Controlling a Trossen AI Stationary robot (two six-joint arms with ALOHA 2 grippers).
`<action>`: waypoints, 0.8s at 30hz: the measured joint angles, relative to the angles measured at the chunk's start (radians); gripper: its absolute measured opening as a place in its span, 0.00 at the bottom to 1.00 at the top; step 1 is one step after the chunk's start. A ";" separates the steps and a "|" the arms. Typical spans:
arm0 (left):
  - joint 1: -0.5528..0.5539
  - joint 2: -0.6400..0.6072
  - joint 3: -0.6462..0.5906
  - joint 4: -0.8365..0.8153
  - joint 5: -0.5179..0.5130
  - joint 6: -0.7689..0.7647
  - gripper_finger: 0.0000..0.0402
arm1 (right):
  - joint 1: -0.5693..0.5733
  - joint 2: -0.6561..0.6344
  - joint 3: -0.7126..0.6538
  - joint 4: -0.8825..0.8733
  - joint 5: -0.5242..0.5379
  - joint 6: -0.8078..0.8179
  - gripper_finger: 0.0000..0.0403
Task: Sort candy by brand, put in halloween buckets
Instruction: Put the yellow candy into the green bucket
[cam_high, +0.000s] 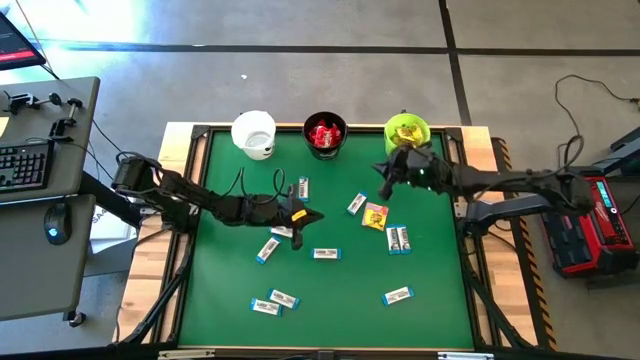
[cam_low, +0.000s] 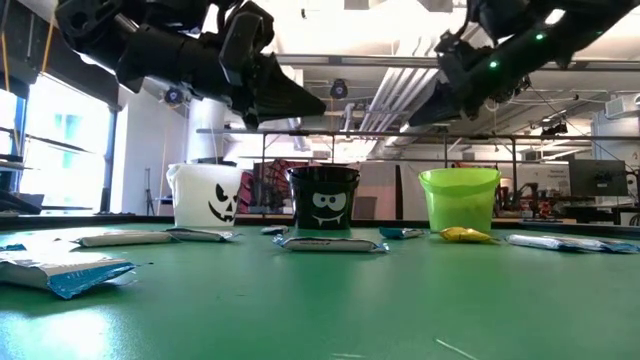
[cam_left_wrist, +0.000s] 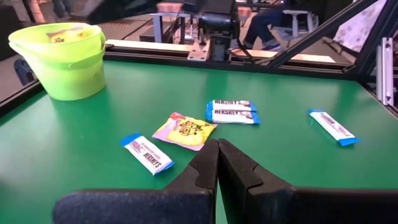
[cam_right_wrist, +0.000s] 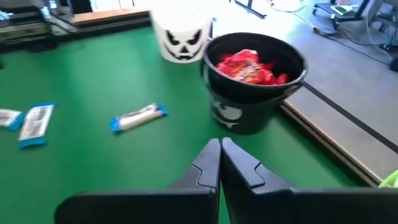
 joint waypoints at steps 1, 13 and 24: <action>0.000 0.000 0.000 -0.001 0.000 0.002 0.00 | 0.026 -0.008 -0.009 0.002 0.020 0.005 0.00; 0.000 0.000 0.000 -0.005 -0.007 0.026 0.00 | 0.331 -0.014 -0.033 -0.139 0.104 0.192 0.02; 0.000 0.000 0.000 -0.013 -0.008 0.046 0.00 | 0.564 0.120 -0.033 -0.319 0.289 0.374 0.42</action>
